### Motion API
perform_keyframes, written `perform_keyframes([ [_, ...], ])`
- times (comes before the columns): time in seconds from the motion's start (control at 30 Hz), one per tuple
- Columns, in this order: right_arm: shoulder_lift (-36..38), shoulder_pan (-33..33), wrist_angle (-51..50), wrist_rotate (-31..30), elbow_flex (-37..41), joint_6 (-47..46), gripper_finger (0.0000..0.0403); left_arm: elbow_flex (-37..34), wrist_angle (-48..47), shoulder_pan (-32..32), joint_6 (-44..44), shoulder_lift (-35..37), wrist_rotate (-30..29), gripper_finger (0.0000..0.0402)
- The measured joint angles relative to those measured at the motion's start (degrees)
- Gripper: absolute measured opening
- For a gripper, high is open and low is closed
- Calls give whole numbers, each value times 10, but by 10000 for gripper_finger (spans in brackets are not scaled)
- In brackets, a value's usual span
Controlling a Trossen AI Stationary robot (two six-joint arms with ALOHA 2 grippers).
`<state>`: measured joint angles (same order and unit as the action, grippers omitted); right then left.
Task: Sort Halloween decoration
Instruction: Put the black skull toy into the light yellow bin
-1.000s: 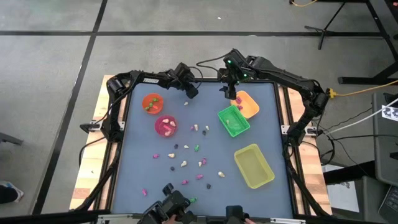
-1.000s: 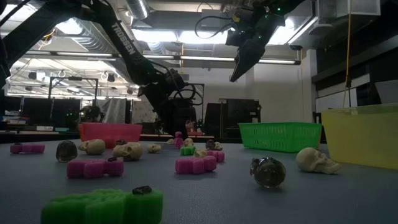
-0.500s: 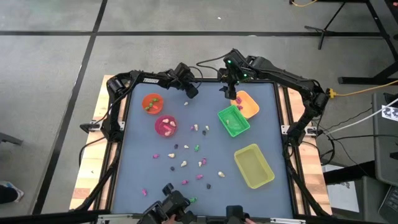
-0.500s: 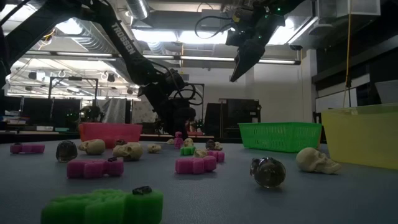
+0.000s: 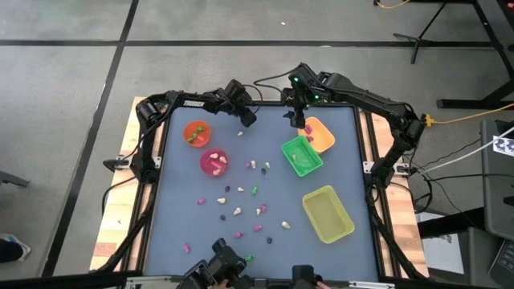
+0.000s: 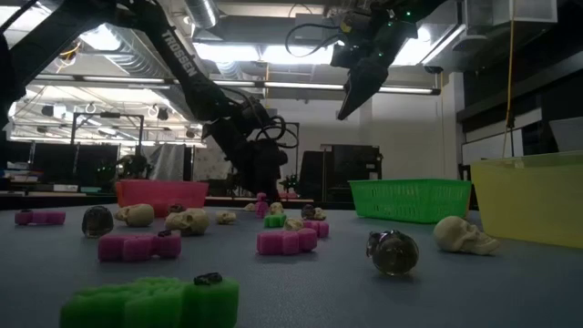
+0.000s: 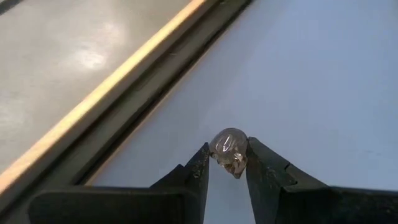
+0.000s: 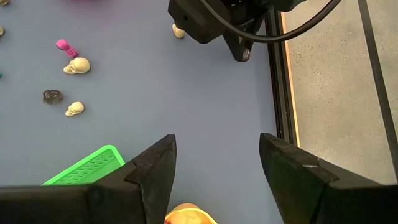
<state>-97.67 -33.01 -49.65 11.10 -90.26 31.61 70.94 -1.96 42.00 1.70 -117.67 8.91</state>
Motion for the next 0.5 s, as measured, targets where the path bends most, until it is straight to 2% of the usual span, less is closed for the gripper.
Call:
perform_keyframes([
  [0.1, 0, 0, 0, -1, 0, 0, 230, 0, 1, 0, 16, 0, 43, 64],
  [0.3, 1, 0, -9, -1, 0, 0, 230, 0, 15, -6, 44, 0, 173, 64],
  [0.5, 19, 0, -41, -9, 0, -1, 230, 0, 43, -39, 59, 0, 268, 64],
])
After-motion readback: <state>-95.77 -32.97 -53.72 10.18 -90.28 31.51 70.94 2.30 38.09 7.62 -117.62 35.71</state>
